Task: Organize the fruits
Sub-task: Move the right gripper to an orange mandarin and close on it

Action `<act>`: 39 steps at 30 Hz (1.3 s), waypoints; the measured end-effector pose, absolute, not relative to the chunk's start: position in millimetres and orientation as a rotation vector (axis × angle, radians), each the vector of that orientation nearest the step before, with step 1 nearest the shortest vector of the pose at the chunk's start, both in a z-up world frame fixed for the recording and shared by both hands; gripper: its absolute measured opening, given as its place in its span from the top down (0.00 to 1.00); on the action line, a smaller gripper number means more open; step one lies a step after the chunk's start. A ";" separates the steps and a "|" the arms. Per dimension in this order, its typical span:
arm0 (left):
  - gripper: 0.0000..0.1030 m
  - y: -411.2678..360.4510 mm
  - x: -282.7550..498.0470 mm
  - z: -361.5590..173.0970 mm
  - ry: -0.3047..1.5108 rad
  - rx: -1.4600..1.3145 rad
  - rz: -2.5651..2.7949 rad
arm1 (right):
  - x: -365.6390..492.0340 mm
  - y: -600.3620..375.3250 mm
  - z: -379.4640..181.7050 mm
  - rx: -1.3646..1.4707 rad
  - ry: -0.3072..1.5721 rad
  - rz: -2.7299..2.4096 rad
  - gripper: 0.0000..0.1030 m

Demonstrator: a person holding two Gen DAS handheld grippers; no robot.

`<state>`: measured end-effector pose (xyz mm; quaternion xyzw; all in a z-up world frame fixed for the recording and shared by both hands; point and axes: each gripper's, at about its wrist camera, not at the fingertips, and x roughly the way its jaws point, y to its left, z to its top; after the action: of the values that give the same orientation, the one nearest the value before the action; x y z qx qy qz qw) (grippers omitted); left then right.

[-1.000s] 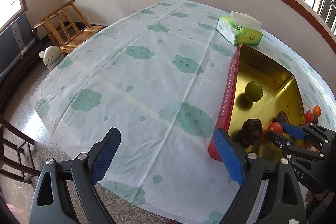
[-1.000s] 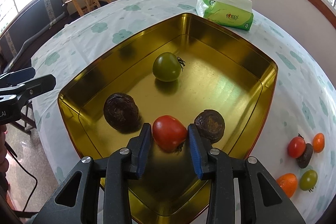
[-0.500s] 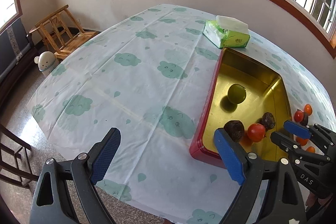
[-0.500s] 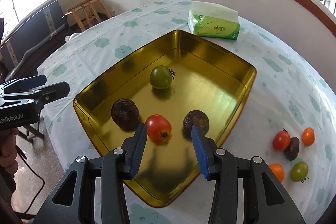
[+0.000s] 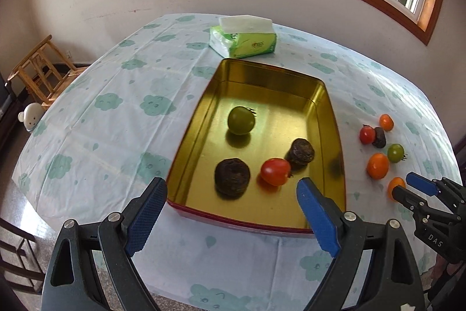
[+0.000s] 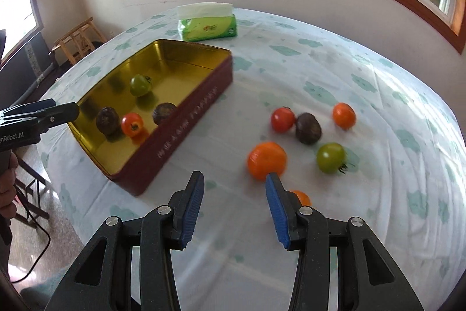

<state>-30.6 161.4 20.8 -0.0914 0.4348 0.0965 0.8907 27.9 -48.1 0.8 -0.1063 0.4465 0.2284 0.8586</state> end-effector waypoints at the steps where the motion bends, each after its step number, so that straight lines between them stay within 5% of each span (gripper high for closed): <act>1: 0.14 155.4 -28.9 20.6 0.905 -0.183 0.187 | 27.7 -56.7 -1.8 -0.213 0.946 0.464 0.56; 39: 0.14 69.9 0.5 12.3 0.952 -0.079 0.038 | 53.0 -72.5 -52.0 -0.168 0.981 0.408 0.56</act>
<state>0.5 69.9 12.3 -0.0382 0.4579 0.0184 0.8880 53.0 -72.5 -52.0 -0.0800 0.4673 0.1943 0.8588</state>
